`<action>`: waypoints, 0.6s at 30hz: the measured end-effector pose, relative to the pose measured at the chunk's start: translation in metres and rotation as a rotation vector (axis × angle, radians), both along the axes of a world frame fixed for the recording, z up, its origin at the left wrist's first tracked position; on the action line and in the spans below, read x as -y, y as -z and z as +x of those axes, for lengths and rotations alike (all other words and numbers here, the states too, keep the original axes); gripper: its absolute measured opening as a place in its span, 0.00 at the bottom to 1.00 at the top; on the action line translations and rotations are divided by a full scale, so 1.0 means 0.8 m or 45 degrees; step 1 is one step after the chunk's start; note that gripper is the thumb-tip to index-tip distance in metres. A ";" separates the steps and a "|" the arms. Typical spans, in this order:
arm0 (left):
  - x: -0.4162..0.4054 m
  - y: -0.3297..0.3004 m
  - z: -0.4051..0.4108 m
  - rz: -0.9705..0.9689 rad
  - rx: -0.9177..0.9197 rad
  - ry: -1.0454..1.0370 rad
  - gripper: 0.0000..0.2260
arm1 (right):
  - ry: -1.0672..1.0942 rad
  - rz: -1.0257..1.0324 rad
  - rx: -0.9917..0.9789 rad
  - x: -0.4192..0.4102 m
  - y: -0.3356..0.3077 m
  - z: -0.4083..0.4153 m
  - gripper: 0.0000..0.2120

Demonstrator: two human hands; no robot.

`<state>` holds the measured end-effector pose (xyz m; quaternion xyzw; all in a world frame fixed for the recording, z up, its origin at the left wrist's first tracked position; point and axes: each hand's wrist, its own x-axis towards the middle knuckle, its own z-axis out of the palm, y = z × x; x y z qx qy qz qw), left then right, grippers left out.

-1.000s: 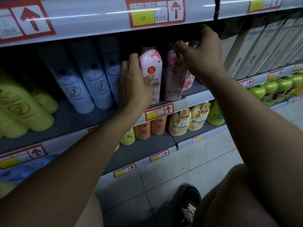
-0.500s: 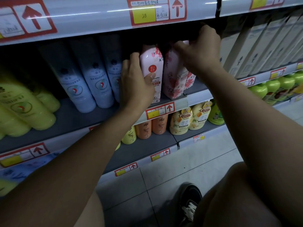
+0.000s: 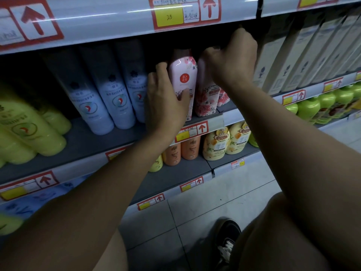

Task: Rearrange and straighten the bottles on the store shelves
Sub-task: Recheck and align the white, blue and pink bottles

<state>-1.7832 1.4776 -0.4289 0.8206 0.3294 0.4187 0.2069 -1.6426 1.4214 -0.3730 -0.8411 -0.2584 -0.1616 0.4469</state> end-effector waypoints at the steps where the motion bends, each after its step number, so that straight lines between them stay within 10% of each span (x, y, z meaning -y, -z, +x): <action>1: 0.002 0.000 -0.001 0.002 -0.012 -0.007 0.26 | 0.013 0.000 -0.002 0.000 -0.001 -0.001 0.22; 18: -0.002 0.025 0.005 -0.278 -0.044 -0.047 0.29 | -0.154 -0.271 0.075 0.035 0.019 -0.006 0.32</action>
